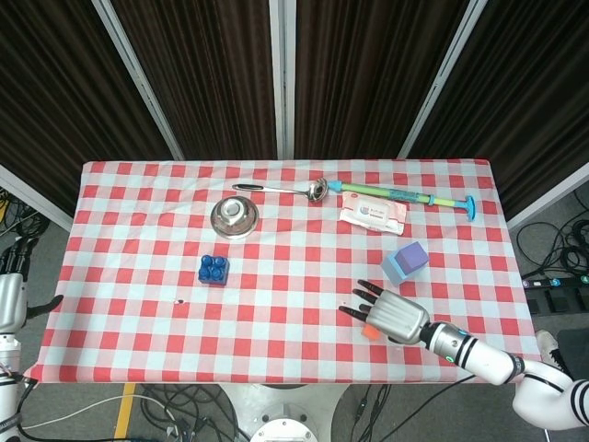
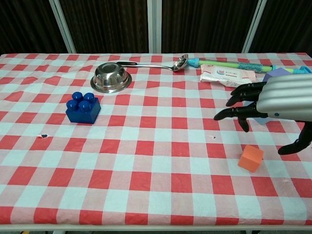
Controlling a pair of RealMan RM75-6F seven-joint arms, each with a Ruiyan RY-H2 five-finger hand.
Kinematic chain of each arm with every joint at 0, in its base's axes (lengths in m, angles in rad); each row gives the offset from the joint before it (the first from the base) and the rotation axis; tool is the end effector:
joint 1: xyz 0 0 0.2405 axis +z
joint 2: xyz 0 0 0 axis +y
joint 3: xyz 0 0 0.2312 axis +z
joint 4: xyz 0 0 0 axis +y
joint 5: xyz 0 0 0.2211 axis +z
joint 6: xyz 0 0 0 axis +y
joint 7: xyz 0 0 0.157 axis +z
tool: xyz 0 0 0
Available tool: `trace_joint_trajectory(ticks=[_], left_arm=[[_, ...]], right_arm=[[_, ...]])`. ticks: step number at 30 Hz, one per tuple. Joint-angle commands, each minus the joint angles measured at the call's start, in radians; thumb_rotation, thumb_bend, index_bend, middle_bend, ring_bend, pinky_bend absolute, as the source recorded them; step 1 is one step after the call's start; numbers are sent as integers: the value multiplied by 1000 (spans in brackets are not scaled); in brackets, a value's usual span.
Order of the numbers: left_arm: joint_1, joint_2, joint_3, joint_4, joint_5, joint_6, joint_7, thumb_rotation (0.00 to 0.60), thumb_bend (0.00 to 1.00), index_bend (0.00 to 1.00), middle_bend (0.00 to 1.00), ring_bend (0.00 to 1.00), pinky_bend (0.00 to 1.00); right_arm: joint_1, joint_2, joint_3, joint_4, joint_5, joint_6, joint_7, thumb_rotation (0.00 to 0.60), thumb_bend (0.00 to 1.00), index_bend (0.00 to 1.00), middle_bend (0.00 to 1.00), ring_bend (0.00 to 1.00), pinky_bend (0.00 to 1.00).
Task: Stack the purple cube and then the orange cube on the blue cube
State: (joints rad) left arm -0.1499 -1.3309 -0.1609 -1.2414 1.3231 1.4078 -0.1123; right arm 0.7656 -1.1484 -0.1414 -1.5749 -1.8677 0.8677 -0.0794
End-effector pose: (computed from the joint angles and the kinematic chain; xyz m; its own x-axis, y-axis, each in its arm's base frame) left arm -0.3514 0.2388 0.1344 0.3967 -0.0894 0.9136 0.9114 0.1565 -0.3805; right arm -0.1802 -0.2674 0.0145 0.8512 -0.1452 0.5043 -0.3755 -0.8398 0.3921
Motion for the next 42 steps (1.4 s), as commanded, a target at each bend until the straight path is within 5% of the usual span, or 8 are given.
trace_joint_trajectory(ticks=[1,42], left_arm=[[0,0,-1,0,-1,0,0,600,75,144,170,141,280],[0,-8,-9,32,-27,-29,-23,600,74,144,170,141,280]], right_arm=[[3,-13,-6,11,6,-13,3,600,78,60,379,84,0],[59,-136,-40,129,26,-56,47,600,123,93,397,97,0]])
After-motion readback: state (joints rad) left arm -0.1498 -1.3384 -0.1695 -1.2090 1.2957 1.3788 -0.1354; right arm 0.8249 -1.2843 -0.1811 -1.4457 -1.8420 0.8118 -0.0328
